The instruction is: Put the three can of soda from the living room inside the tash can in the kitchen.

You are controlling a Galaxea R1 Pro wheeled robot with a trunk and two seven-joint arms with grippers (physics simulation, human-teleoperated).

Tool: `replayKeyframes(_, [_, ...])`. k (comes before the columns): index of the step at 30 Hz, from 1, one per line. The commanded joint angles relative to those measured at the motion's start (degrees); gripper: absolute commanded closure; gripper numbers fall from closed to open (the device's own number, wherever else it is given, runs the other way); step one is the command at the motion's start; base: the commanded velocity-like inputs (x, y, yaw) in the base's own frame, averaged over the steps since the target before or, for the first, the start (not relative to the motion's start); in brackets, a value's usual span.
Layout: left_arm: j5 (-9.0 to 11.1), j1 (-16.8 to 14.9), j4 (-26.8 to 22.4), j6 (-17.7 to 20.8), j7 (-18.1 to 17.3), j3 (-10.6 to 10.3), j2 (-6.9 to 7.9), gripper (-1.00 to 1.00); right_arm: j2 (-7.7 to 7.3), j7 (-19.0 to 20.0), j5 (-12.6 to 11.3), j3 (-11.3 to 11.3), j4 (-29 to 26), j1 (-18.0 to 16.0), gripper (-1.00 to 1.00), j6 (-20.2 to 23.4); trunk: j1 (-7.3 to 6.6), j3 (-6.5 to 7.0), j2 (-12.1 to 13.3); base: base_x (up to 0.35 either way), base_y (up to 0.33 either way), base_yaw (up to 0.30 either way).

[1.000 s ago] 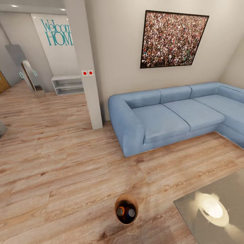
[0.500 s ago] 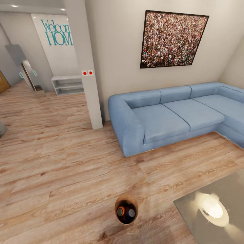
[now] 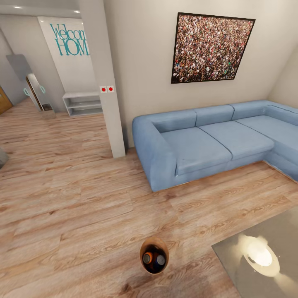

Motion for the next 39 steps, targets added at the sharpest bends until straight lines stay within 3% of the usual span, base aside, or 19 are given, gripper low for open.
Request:
replayKeyframes(1, [0.0, 0.0, 0.0, 0.0, 0.0, 0.0, 0.0, -1.0, 0.0, 0.0, 0.0, 0.0, 0.0, 0.0, -1.0, 0.0, 0.0, 0.0, 0.0, 0.0, 0.0, 0.0])
replayKeyframes(39, [0.0, 0.0, 0.0, 0.0, 0.0, 0.0, 0.0, -1.0, 0.0, 0.0, 0.0, 0.0, 0.0, 0.0, -1.0, 0.0, 0.0, 0.0, 0.0, 0.0, 0.0, 0.0])
